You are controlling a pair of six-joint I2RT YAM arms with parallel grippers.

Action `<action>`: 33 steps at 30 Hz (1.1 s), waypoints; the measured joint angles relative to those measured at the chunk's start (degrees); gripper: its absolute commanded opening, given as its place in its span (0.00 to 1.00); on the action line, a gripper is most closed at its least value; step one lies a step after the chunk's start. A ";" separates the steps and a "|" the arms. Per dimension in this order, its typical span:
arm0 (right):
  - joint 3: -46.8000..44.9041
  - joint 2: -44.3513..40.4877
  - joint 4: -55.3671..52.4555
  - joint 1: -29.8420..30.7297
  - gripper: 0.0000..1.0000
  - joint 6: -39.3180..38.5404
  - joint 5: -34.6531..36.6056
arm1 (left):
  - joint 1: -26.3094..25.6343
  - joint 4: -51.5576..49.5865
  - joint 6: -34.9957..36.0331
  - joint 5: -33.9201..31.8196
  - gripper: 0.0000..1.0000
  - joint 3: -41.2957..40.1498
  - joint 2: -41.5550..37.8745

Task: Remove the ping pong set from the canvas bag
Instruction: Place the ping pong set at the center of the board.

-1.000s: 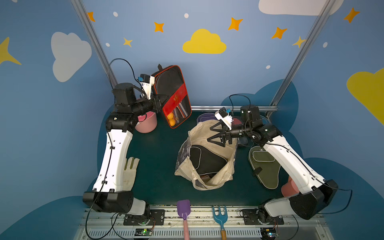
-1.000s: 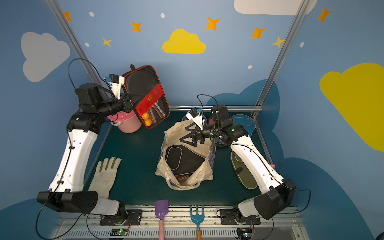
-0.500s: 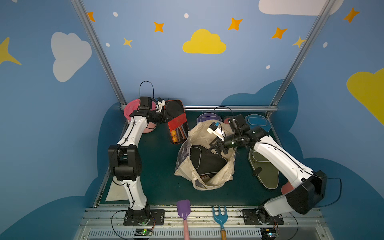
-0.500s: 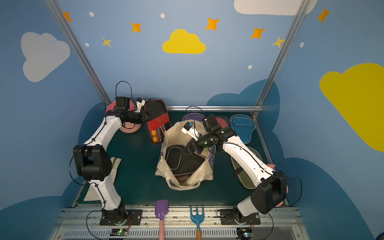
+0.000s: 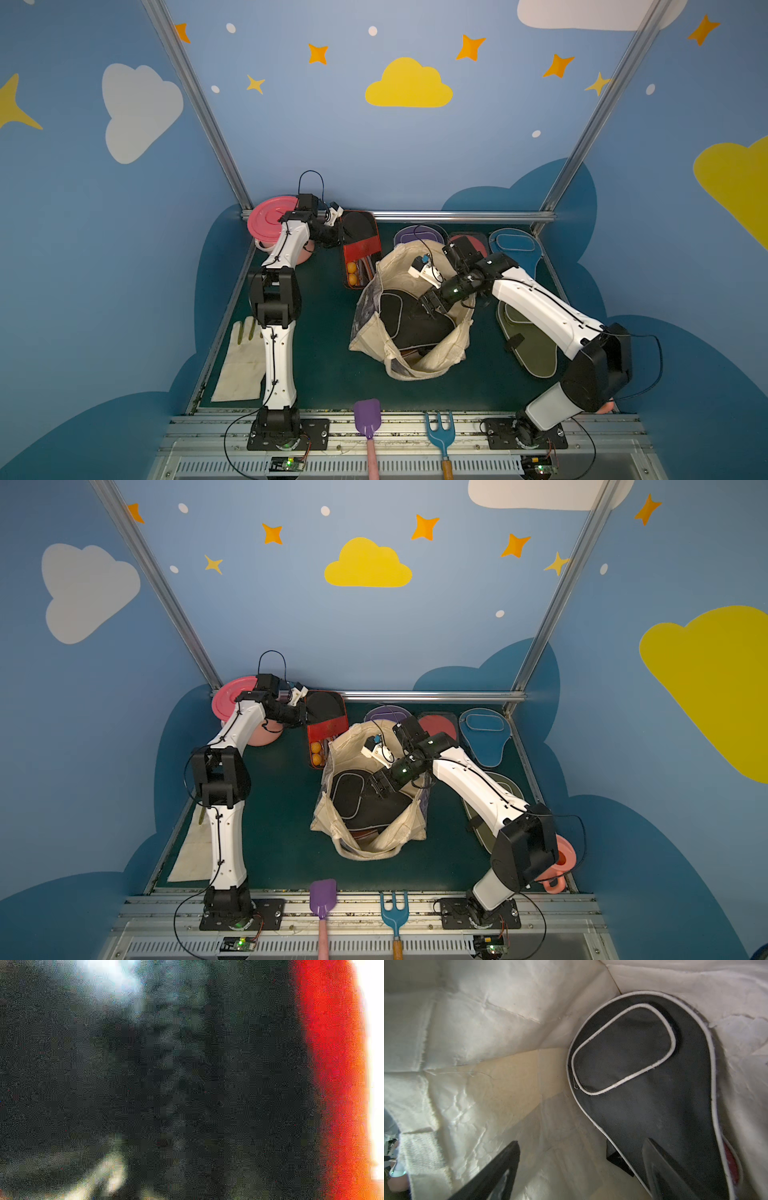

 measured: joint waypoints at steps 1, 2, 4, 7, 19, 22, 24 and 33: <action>0.00 0.09 -0.07 -0.02 0.90 0.24 0.17 | -0.15 -1.27 0.26 -0.17 0.03 2.05 1.07; 0.00 0.09 -0.07 -0.02 0.90 0.42 0.39 | -0.35 -2.49 0.44 -0.44 0.03 4.17 2.19; 0.09 0.09 -0.11 -0.02 0.90 0.90 0.90 | -0.90 -5.05 0.83 -1.25 0.03 9.31 5.11; 0.11 0.09 -0.13 0.00 0.90 1.42 1.64 | -1.62 -7.17 0.57 -1.92 0.03 14.91 8.87; 0.09 0.09 0.00 0.50 0.90 2.80 2.67 | -1.95 -7.45 -3.08 -3.93 0.15 17.51 11.30; -0.44 -0.11 0.42 0.63 0.90 2.82 2.86 | -1.95 -7.02 -3.63 -3.45 0.19 18.67 12.55; -0.92 -0.31 0.57 0.72 0.90 2.89 2.93 | -1.88 -7.04 -4.17 -2.95 0.24 20.37 13.81; -1.51 -0.61 1.27 0.85 0.90 2.95 2.99 | -2.71 -4.57 -3.65 -6.80 0.45 21.88 18.01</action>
